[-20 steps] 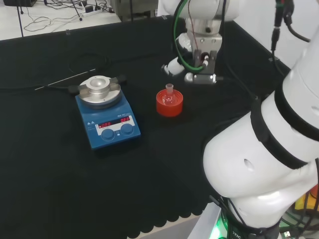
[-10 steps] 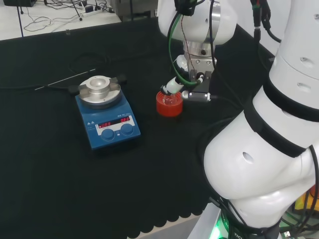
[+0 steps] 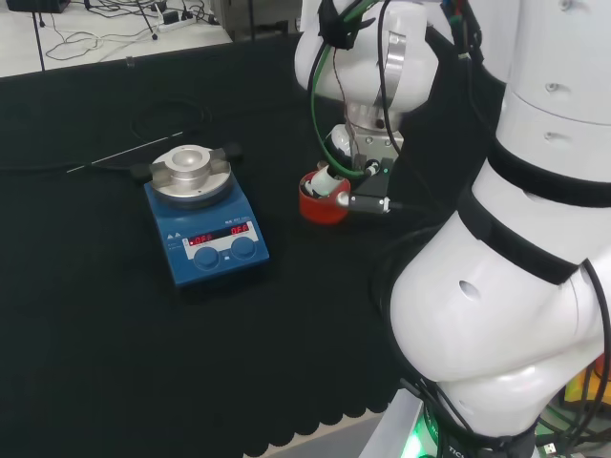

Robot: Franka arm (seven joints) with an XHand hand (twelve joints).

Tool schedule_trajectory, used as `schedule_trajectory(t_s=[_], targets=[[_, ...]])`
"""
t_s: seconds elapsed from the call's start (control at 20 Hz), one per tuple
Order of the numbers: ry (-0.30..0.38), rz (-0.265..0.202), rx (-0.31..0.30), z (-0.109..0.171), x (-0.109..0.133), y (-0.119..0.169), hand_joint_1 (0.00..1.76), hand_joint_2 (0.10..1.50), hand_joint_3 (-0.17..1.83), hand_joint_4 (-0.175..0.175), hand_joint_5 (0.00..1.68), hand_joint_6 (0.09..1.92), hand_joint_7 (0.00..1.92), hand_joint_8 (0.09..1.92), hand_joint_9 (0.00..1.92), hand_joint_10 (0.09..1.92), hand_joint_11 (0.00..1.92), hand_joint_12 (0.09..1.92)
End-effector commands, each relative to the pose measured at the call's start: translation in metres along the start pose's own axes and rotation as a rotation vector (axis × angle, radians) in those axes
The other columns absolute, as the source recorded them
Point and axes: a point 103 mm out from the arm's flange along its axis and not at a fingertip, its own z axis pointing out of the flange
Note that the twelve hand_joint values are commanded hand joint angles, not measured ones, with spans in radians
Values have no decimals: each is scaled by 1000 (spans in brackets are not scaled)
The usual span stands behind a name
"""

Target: Pick up the round-bottom flask.

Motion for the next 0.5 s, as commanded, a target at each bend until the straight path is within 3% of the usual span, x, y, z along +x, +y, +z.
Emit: schedule_trajectory(t_s=[0.05, 0.5], targets=[[23, 17, -52, 3, -9, 18, 928, 552, 593, -16, 682, 145, 288, 649, 487, 643, 157, 1402], [40, 26, -95, -10, -17, 27, 928, 551, 598, -19, 699, 167, 300, 656, 504, 645, 164, 1398]])
